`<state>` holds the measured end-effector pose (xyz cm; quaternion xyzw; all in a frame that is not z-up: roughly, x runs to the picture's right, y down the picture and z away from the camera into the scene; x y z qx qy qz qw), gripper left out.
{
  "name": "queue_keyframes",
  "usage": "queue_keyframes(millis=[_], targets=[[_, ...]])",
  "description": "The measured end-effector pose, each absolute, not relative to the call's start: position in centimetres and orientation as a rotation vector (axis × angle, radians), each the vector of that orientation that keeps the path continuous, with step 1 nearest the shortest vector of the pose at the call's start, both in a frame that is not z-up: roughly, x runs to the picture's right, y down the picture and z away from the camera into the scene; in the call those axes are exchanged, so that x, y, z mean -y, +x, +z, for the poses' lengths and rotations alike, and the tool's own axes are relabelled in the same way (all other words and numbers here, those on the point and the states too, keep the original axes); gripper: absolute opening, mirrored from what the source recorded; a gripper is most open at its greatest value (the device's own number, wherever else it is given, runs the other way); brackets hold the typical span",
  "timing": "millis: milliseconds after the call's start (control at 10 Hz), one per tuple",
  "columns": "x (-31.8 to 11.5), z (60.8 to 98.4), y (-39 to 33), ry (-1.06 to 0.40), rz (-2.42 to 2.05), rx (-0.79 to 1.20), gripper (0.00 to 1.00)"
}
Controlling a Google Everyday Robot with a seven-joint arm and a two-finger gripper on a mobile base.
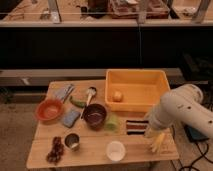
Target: Place eraser in red bowl
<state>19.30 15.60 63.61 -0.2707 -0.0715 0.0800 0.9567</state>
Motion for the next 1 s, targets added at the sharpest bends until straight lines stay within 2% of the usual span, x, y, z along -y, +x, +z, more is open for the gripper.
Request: queue_keyframes(millis=[300,800,1000], targets=[[-11.7,62.3,16.7,-0.524,0.108,0.172,0.01],[-7.9,66.5,4.3,-0.538,0.061,0.301,0.01],[-7.0,66.8,-0.2,-0.534,0.065,0.352,0.01]])
